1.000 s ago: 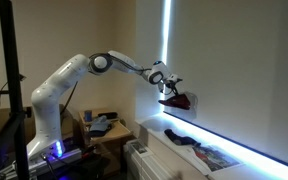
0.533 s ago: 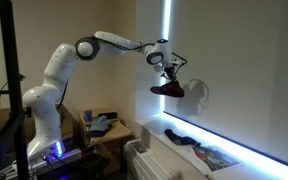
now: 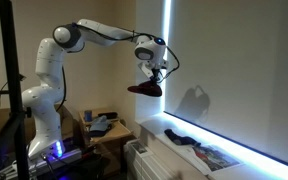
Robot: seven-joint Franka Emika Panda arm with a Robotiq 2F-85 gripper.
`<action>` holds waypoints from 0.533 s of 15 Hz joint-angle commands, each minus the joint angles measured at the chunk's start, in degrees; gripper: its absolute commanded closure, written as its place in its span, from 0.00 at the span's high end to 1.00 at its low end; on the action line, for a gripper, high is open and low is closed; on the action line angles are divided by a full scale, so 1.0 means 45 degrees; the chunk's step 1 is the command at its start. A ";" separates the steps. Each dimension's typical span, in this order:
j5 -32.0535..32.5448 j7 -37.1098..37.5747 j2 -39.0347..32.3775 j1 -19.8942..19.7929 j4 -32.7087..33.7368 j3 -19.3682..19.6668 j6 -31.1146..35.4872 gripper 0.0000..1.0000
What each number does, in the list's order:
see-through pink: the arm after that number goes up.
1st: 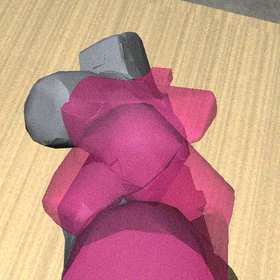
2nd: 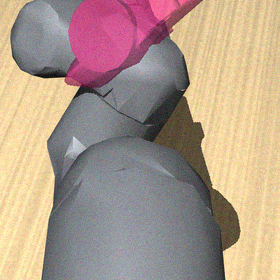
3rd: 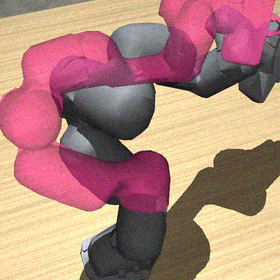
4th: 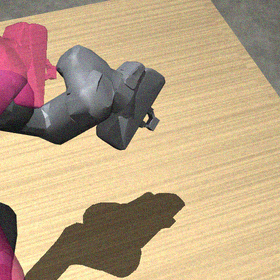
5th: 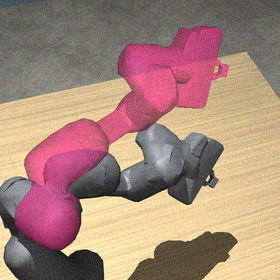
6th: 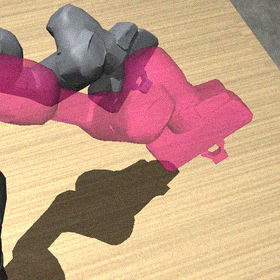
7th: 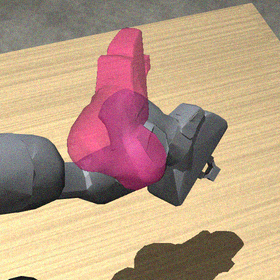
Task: Put the maroon cap on top of the blue cap in the top drawer
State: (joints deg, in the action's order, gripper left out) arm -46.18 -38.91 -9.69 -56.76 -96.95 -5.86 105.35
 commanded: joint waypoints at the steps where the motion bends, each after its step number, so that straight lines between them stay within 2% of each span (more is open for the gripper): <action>1: -0.0164 -0.1187 0.0981 0.1150 -0.1041 0.1850 -0.3144 0.01; 2: -0.0188 -0.0685 0.0639 0.1661 -0.0525 0.2242 -0.2159 0.05; 4: -0.0163 -0.0884 0.0818 0.1958 -0.0682 0.2735 -0.3085 0.05; 6: -0.0161 -0.0907 0.0775 0.2032 -0.0698 0.2783 -0.3137 0.05; 7: -0.0162 -0.0914 0.0761 0.2064 -0.0713 0.2782 -0.3138 0.01; 8: -0.0043 -0.1089 0.0888 0.2380 -0.1191 0.2808 -0.3218 0.01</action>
State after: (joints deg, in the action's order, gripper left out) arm -46.50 -42.91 -6.13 -51.04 -100.59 2.75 91.79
